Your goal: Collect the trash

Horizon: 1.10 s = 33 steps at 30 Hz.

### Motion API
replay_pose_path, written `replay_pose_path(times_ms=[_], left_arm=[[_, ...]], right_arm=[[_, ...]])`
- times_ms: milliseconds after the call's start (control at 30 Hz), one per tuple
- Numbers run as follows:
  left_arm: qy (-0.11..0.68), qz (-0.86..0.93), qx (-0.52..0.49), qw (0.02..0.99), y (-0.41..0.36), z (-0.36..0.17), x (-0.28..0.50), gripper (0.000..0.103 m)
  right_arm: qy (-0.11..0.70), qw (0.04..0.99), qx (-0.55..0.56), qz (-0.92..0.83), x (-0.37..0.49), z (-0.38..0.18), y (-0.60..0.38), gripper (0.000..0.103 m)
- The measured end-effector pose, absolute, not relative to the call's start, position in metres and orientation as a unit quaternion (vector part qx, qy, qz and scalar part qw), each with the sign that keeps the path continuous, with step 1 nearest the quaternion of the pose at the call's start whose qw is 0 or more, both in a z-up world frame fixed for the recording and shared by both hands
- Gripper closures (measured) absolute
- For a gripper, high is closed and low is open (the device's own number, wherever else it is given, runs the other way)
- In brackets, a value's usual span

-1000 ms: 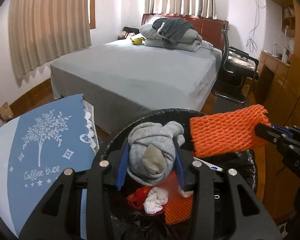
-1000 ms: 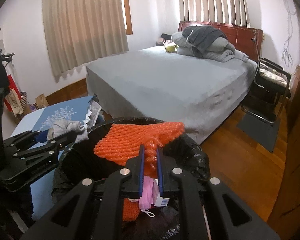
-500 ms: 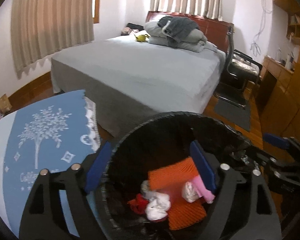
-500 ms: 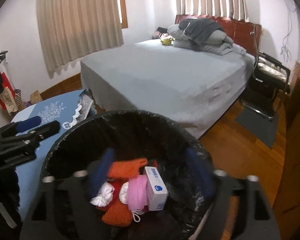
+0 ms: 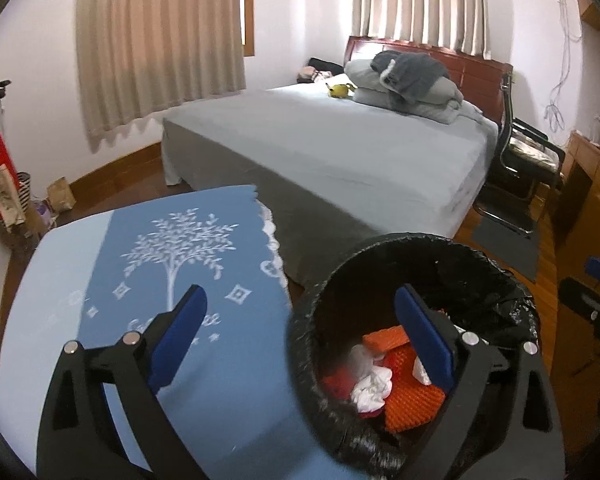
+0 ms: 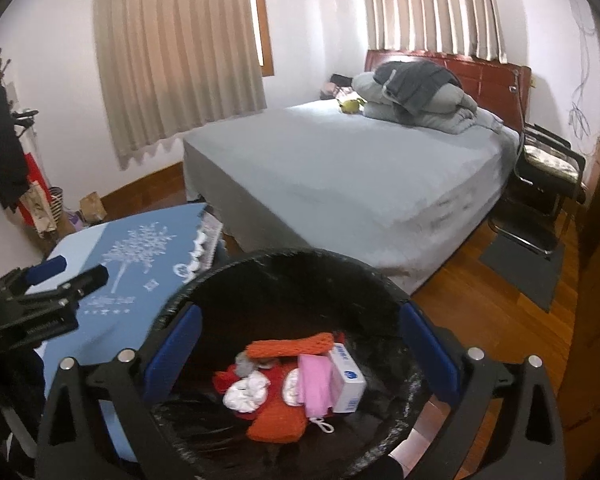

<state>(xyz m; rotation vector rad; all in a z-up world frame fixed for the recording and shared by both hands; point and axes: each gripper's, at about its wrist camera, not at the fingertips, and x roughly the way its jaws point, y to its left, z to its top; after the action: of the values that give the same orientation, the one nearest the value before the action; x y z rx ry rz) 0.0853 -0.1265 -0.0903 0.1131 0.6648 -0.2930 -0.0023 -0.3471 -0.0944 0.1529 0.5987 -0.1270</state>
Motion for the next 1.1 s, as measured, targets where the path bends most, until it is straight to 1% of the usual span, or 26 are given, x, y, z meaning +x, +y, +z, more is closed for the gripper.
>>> replay_pose_path(times_ms=[633,833,1100], left_arm=[[0.259,-0.137,0.047,0.955,-0.091,-0.024,0.004,0.01],[0.239,-0.144,0.043,0.959,-0.084,-0.01,-0.013,0.01],[0.232,-0.146,0.037,0.961,-0.079,-0.005,-0.019,0.01]], right_arm=[[0.265,0.962,0.067,-0.019,-0.042,-0.036,-0.297,0.006],[0.255,0.965,0.063,-0.012,-0.047,-0.026,-0.289,0.006],[0.247,0.967,0.056,-0.011,-0.054,-0.022,-0.283,0.006]])
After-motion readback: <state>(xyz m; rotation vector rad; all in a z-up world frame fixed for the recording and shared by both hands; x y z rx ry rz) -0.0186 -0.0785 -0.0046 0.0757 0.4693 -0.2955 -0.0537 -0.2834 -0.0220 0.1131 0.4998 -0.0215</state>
